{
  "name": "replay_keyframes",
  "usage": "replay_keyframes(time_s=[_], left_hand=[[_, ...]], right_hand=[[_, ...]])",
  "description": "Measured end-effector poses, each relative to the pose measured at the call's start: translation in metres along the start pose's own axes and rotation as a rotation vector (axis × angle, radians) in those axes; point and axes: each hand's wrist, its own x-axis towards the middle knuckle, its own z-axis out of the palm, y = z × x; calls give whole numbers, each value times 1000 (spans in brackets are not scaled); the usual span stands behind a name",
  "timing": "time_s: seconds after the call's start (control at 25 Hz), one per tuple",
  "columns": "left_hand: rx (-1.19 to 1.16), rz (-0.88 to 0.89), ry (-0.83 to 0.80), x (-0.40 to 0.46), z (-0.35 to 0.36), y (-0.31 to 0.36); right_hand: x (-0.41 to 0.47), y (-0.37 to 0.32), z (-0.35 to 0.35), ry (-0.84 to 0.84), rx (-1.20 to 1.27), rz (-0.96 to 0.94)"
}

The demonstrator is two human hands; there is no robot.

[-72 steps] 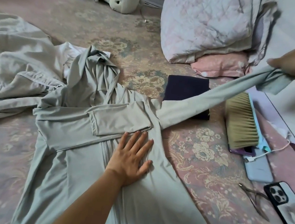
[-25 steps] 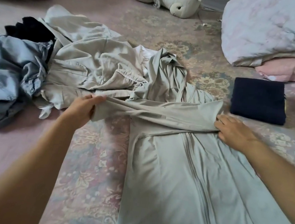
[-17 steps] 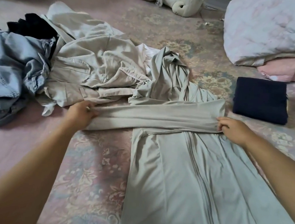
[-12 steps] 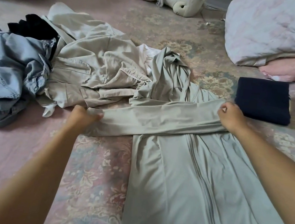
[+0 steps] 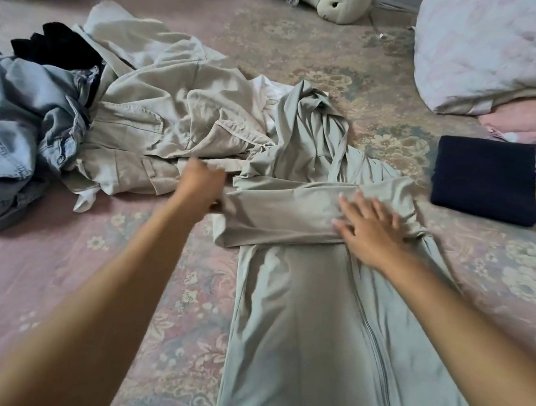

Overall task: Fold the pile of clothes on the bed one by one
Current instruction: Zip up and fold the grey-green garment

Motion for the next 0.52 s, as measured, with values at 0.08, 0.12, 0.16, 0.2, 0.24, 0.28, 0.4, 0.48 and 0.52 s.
replay_keyframes(time_s=[0.08, 0.12, 0.16, 0.2, 0.24, 0.28, 0.4, 0.48, 0.52], left_hand=[[-46, 23, -149, -6, 38, 27], [-28, 52, -182, -10, 58, 37], [15, 87, -183, -12, 77, 41], [61, 122, -198, -16, 94, 44], [88, 152, -236, -18, 109, 44], [97, 190, -280, -21, 117, 43], [237, 534, -160, -22, 103, 14], [510, 810, -88, -14, 87, -23], [716, 870, -177, -14, 80, -40]], right_hand=[[-12, 0, 8, -25, 4, 26], [-15, 4, 10, 9, 30, 48], [-16, 9, 11, 43, 61, 61], [-16, 16, 12, 60, 88, 63], [-17, 22, 13, 73, 107, 52], [-18, 28, 13, 95, 120, 35], [-21, 30, 8, 217, 114, -22], [-15, 15, 2, 255, 122, -83], [-11, 5, -1, 242, 127, -157]])
